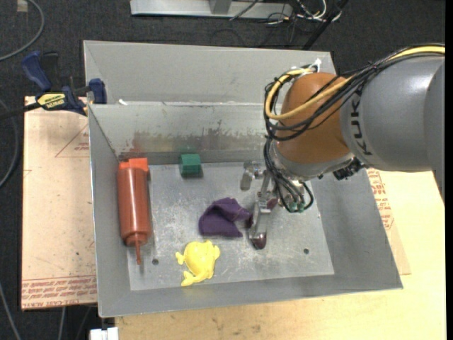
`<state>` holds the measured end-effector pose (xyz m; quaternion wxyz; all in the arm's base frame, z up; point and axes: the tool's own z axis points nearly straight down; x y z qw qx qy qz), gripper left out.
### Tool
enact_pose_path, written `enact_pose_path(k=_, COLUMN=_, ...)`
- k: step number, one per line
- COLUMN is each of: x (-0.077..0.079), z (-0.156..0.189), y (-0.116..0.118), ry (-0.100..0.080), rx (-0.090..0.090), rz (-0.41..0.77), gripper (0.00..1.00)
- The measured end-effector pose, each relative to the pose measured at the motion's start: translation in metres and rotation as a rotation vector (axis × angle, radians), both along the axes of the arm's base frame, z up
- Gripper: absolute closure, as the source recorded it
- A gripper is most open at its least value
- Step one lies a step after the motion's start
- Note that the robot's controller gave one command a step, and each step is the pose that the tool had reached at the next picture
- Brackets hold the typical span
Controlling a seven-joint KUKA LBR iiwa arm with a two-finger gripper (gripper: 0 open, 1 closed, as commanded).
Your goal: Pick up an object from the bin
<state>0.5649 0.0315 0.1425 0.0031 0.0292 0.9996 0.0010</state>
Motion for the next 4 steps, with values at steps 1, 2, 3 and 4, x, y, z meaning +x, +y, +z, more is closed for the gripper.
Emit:
enact_pose_path(k=1, x=-0.005, z=-0.052, y=-0.002, ry=0.003, rx=0.0, rz=0.02, gripper=0.0)
enact_pose_path(k=2, x=0.021, z=-0.067, y=0.006, ry=-0.003, rx=0.002, rz=-0.034, gripper=1.0)
enact_pose_path(k=3, x=0.021, z=-0.067, y=0.006, ry=-0.003, rx=0.002, rz=-0.034, gripper=1.0)
enact_pose_path(k=4, x=0.02, z=0.047, y=0.008, ry=-0.006, rx=0.002, rz=0.008, gripper=1.0)
